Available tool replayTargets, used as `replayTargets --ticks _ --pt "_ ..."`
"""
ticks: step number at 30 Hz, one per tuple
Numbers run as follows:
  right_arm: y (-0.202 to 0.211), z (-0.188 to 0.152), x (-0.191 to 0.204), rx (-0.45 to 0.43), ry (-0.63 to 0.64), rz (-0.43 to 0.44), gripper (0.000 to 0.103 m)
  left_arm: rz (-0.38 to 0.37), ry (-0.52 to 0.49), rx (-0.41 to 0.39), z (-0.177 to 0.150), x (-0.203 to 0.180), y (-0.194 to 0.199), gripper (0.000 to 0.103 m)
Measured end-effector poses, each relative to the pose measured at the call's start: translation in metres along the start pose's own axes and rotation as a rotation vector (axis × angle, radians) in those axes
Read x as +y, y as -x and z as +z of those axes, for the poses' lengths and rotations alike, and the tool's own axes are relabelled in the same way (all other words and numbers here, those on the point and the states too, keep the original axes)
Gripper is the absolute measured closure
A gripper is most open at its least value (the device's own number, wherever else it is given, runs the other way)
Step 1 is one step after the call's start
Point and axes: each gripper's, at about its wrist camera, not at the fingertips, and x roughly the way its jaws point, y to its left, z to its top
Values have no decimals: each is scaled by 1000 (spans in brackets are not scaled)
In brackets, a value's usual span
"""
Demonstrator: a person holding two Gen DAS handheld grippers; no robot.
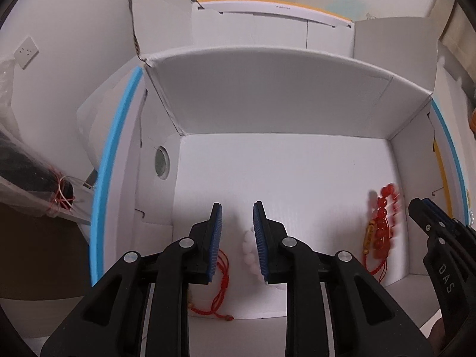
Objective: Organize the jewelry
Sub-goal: 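Open both tools to drop the bead bracelets into the box, then move both open tools back toward the remaining bracelets on the bed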
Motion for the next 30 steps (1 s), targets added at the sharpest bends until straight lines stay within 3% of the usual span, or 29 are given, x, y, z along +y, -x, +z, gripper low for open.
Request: replayTargets --ticks 13,18,22,30 --pt "45 0 -17 -150 -18 56 29 72 35 -142 11 5 42 19" --pt "60 -1 -31 -205 -35 66 14 73 60 -193 15 2 54 6" --pt "68 -2 -40 -240 -33 45 8 39 76 -235 18 -4 64 6" --pt "82 -5 -71 -274 -57 11 8 20 62 -291 19 -23 81 6"
